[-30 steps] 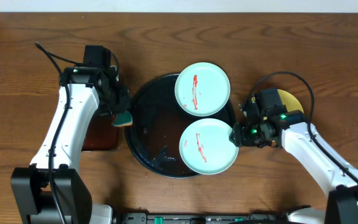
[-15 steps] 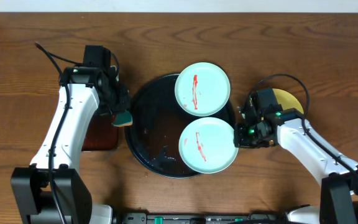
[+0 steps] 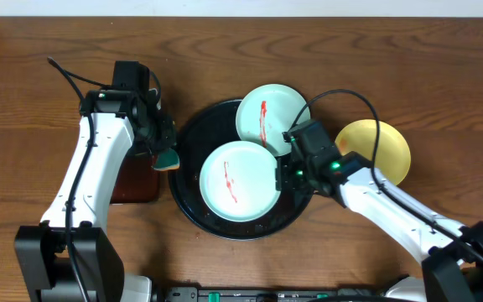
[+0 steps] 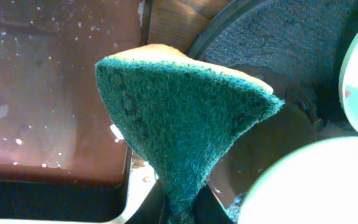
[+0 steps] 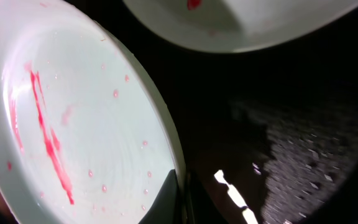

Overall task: Clean dirty plates on tray and stack at the side
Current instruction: 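Grip the rim of the lower pale blue plate with the right gripper, then lower the sponge onto the pale blue plate with the left gripper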

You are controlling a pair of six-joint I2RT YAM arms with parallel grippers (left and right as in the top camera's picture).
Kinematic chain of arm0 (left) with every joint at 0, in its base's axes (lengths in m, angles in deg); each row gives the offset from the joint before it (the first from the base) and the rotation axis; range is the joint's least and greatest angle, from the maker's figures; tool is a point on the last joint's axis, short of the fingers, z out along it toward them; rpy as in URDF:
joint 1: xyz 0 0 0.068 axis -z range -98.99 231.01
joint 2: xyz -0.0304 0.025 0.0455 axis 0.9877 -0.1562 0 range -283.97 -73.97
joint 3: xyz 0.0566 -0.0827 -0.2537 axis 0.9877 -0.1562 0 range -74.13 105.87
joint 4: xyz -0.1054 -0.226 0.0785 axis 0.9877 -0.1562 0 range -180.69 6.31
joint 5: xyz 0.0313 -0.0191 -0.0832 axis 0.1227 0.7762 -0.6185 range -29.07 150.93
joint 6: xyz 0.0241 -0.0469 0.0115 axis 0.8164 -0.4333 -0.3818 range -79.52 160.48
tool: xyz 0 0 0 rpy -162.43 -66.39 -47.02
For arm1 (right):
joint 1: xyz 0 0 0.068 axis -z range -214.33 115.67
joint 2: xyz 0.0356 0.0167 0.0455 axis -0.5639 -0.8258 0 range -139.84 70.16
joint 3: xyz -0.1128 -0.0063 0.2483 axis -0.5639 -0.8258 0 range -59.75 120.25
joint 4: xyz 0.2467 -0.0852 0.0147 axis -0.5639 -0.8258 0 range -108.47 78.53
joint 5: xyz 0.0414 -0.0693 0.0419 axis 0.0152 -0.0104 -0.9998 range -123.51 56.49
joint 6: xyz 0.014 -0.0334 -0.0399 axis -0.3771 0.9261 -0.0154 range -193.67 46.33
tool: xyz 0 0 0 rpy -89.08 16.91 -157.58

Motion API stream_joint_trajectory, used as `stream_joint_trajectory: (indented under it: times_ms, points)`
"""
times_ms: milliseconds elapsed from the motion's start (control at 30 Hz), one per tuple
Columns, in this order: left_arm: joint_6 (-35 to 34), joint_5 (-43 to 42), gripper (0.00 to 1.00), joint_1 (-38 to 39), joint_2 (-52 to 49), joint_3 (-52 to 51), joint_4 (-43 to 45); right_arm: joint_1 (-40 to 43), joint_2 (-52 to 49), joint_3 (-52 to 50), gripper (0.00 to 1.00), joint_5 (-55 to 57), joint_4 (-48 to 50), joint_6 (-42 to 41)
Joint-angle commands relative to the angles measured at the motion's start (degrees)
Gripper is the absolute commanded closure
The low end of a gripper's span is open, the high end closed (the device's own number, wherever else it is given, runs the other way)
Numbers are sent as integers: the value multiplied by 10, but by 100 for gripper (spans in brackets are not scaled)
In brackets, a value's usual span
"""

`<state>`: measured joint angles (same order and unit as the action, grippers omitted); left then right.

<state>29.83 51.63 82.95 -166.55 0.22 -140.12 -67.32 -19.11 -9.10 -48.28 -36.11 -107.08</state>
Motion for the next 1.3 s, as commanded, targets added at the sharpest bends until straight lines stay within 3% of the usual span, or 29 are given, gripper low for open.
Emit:
stream_joint_trajectory:
  times_ms: [0,200,333,533,733,900,1067,1267]
  points:
    - [5,-7,93,2,0,-4,-1,-30,-33,12,99,45,21,-107]
    - [-4,-3,93,27,0,-4,-2,-54,-87,12,98,41,54,-124]
    - [-76,33,93,40,0,-4,-20,-54,-121,22,98,2,56,-111]
    - [-96,34,93,54,0,-4,-40,-47,-137,75,75,-9,3,-49]
    - [-99,33,93,59,0,-4,-52,-44,-150,120,70,11,-35,12]
    - [-99,33,93,59,0,-4,-52,-45,-177,120,79,24,-39,13]
    - [-103,33,92,76,0,-10,-49,-46,-189,120,98,36,-38,-5]
    - [-135,33,93,118,0,-48,-12,-45,-192,120,99,40,-30,-9]
